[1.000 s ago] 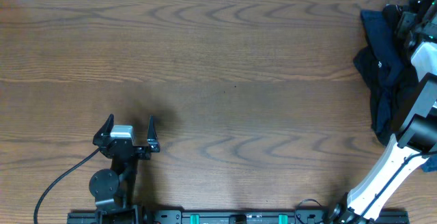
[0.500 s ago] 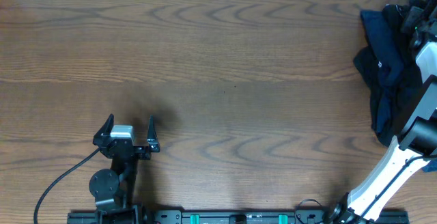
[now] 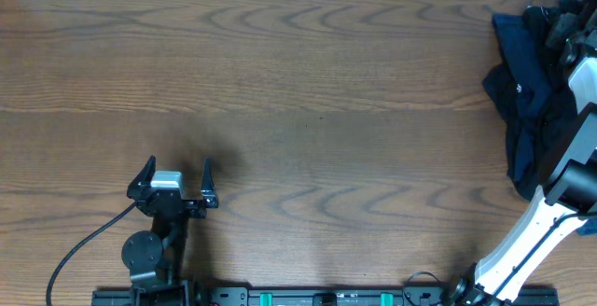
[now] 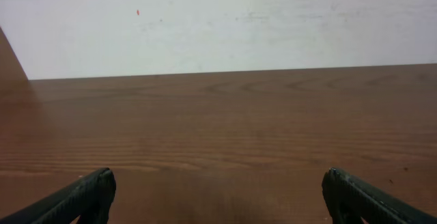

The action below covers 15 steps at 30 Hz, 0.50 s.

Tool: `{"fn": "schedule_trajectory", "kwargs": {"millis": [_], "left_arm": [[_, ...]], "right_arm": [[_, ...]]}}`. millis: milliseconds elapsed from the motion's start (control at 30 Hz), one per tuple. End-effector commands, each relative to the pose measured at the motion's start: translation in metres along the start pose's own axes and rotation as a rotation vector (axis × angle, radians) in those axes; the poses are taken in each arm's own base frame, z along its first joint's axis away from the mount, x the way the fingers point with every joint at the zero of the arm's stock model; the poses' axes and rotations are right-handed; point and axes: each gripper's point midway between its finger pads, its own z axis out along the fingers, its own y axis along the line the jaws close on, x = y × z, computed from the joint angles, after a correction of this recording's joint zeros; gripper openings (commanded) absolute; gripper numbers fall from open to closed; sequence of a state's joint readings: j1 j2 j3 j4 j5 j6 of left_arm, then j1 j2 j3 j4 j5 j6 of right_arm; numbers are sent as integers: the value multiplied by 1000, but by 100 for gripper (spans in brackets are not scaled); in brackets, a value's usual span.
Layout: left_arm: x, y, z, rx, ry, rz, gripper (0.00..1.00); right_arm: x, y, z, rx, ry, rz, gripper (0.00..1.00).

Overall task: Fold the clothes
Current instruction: 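Reach the right gripper over the dark clothes pile on the right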

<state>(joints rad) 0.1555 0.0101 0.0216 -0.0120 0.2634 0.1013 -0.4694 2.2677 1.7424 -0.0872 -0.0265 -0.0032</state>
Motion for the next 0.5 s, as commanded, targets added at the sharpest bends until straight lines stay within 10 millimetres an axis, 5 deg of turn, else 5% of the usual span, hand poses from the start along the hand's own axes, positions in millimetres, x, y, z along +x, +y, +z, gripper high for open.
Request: {"fn": "schedule_trajectory", "kwargs": {"millis": [0,133,200,333,467], "left_arm": [[15,-4,1,22,42,-19,98],[15,-4,1,22,42,-19,98],[15,-4,1,22,42,-19,98],[15,-4,1,22,42,-19,98],[15,-4,1,22,42,-19,98]], "right_arm": [[-4,-8,2,26,-7,14,38],[-4,-9,2,26,-8,15,40],[-2,-8,2,26,0,15,34],[-1,-8,2,25,1,15,1],[-17,-8,-7,24,-36,13,1]]}}
